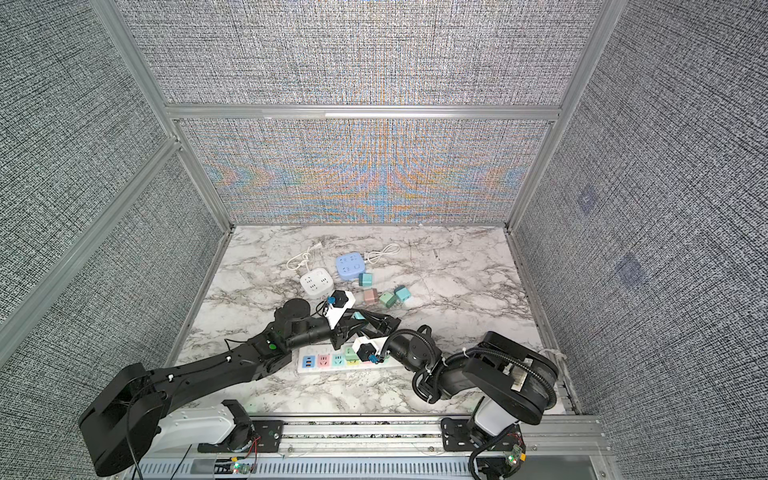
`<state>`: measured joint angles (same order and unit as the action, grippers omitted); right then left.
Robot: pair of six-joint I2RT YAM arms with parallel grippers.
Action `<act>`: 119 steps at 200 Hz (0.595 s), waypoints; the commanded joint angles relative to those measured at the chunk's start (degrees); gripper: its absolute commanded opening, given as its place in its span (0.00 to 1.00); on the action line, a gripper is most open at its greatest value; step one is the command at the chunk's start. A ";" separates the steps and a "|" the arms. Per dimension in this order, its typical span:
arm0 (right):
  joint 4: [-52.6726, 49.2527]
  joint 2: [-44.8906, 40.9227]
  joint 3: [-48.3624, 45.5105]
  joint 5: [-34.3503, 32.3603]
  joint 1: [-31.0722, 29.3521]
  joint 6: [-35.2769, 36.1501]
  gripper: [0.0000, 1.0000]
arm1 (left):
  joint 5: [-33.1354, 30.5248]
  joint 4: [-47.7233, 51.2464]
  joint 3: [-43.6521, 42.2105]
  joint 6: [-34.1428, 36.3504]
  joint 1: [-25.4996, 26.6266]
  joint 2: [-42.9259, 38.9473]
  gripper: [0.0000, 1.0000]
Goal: Insert the plug
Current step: 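Close the left gripper on the teal charger held by the right gripper, then carry the teal charger over the strip while the right gripper draws back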
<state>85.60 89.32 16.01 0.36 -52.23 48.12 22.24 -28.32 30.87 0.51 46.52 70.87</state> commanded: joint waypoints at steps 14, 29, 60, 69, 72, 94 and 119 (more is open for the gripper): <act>3.26 -1.66 -1.50 -4.32 -0.30 -2.39 0.85 | 0.13 3.25 0.00 2.76 -0.02 -1.27 0.00; 3.30 -3.14 -2.84 -5.77 -0.26 -3.06 0.90 | -2.99 3.44 -0.23 2.70 -0.03 -2.52 0.00; 3.17 -7.08 -6.67 -10.28 -0.25 -4.28 0.97 | -13.97 5.29 1.66 4.90 -0.03 -7.40 0.00; 3.21 -8.54 -7.98 -12.02 -0.17 -4.39 0.98 | -15.78 7.30 3.34 5.82 -0.01 -8.82 0.00; 3.15 -8.96 -8.33 -12.68 -0.11 -4.42 0.98 | -16.06 8.07 4.00 6.34 -0.03 -9.25 0.00; 2.79 -12.25 -9.38 -17.55 1.01 -5.32 0.99 | -9.20 15.42 6.50 20.31 0.20 -12.32 0.00; -1.03 -14.48 -9.15 -22.34 4.78 -8.25 1.00 | -5.44 28.20 8.88 30.58 0.51 -15.36 0.00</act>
<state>86.28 76.31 6.68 -15.03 -50.09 43.27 12.27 -14.24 37.98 16.84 46.74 57.43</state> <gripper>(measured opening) 0.993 0.305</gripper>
